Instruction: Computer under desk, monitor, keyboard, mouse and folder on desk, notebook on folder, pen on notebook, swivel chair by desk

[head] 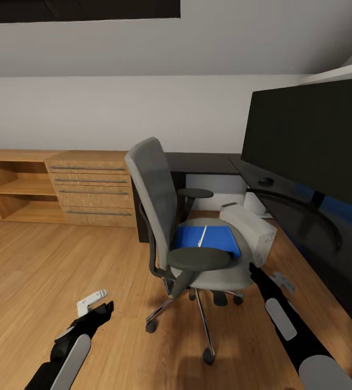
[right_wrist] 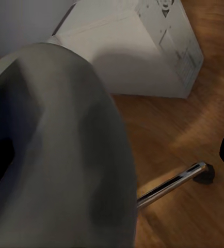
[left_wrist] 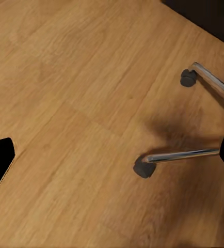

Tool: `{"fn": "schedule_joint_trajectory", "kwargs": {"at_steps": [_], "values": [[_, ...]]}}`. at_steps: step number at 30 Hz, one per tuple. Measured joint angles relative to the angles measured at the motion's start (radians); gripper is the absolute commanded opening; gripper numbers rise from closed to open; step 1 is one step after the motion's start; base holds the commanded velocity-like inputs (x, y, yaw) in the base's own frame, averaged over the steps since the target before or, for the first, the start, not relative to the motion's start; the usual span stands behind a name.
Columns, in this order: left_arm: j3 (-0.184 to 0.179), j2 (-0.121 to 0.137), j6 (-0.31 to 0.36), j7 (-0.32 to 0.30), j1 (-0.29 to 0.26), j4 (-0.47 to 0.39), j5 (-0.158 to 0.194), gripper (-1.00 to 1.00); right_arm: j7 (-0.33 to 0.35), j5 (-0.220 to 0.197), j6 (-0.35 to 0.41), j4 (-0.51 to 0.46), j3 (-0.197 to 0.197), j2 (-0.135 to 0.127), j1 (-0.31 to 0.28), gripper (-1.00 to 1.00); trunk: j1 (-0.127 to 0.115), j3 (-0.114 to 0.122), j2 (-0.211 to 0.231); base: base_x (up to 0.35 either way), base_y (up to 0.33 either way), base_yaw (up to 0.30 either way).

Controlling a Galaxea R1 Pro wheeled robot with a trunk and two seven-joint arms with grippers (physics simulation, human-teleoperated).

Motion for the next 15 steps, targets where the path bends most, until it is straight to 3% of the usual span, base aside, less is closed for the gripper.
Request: {"fn": "schedule_joint_trajectory", "kwargs": {"at_steps": [2,4,6,15], "values": [[0.025,0.000,-0.004,-0.002,0.000,0.016,0.001,1.00,0.000,0.000,0.001,0.000,-0.003,0.000,0.000,1.00,0.000,0.000,0.000,0.000,0.000,0.000],[0.095,0.000,-0.009,-0.005,0.000,0.040,0.001,1.00,-0.001,-0.001,0.001,0.001,-0.009,-0.001,0.000,1.00,0.000,0.000,0.000,0.000,0.000,0.000],[0.118,0.000,-0.012,-0.004,0.000,0.046,0.003,1.00,-0.002,-0.001,0.001,0.001,-0.013,-0.001,0.000,1.00,0.000,0.000,0.000,0.000,0.000,0.000],[0.142,-0.001,-0.013,-0.005,0.000,0.051,0.004,1.00,-0.003,-0.001,0.003,0.002,-0.034,-0.001,0.000,1.00,0.000,0.000,0.000,0.007,0.000,0.000]]}}
